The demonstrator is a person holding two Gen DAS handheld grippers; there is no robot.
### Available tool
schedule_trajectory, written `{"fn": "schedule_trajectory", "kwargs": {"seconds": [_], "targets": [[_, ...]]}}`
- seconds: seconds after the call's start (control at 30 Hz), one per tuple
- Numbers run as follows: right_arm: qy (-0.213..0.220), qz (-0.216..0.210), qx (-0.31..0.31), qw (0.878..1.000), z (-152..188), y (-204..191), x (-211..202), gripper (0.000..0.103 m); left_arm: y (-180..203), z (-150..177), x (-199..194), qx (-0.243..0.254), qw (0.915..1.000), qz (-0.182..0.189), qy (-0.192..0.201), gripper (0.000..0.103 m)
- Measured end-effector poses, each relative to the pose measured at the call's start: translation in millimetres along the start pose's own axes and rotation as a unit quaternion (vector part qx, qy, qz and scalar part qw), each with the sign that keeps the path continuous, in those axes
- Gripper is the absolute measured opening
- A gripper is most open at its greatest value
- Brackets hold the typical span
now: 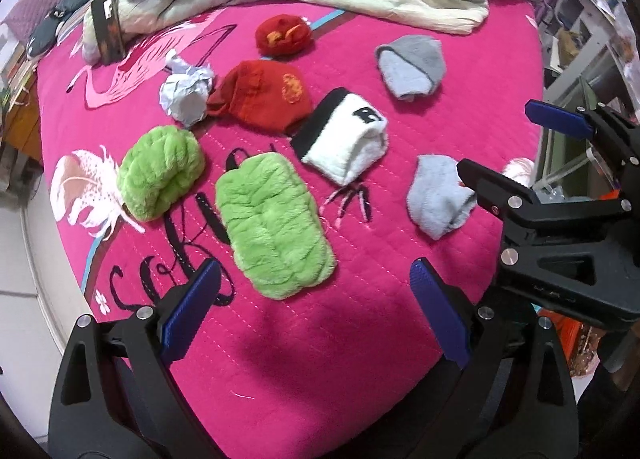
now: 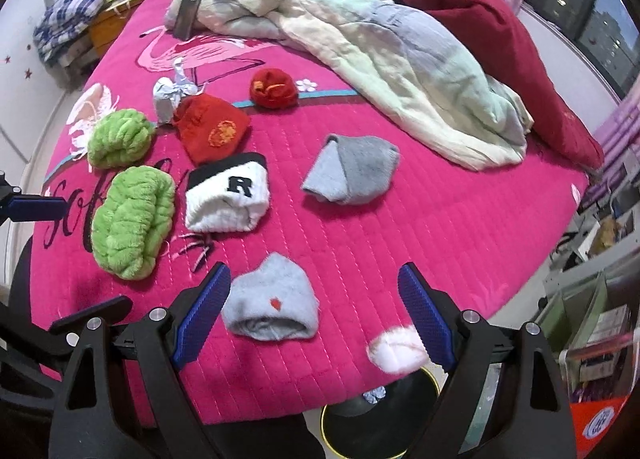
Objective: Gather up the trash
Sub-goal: 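Grasp the green fuzzy slipper with the left tool while the right tool grasps the white R sock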
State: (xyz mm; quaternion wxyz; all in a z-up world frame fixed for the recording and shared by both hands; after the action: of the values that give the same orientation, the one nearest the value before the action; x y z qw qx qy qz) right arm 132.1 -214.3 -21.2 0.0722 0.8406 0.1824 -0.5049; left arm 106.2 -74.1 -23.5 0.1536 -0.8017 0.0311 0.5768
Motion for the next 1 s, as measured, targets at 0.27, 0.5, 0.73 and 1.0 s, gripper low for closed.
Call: {"fn": "schedule_trajectory", "kwargs": {"seconds": [0.27, 0.5, 0.73, 1.0], "targets": [[-0.011, -0.014, -0.03, 0.999, -14.4, -9.3, 17.6, 0.082, -15.7, -1.4, 24.5, -0.027, 0.9992, -0.005, -0.028, 0.093], [-0.028, -0.03, -0.044, 0.998, -22.7, -11.7, 36.4, 0.082, -14.9, -7.8, 48.2, -0.03, 0.9984, -0.003, -0.048, 0.093], [-0.045, -0.043, -0.065, 0.996, -33.9, -17.7, 56.9, 0.082, -15.0, -18.7, 85.0, -0.039, 0.997, 0.002, -0.068, 0.08], [-0.078, -0.069, -0.101, 0.989, -49.6, -30.1, 87.5, 0.081, -34.5, -17.8, 91.2, -0.053, 0.9951, 0.049, -0.067, 0.048]]}}
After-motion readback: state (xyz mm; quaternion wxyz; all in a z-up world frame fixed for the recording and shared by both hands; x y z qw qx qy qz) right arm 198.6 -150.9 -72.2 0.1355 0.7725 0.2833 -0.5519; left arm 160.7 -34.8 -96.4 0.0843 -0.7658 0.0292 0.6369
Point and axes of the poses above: each gripper's, at about its wrist camera, not at the fingertips, and x roughly the way its jaws point, y to its right, z to its underside, the point moved 1 cm from there along x, roughly the way its jaws point, and after that the axes turned 9 degrees about -z, right-handed, at the moved point
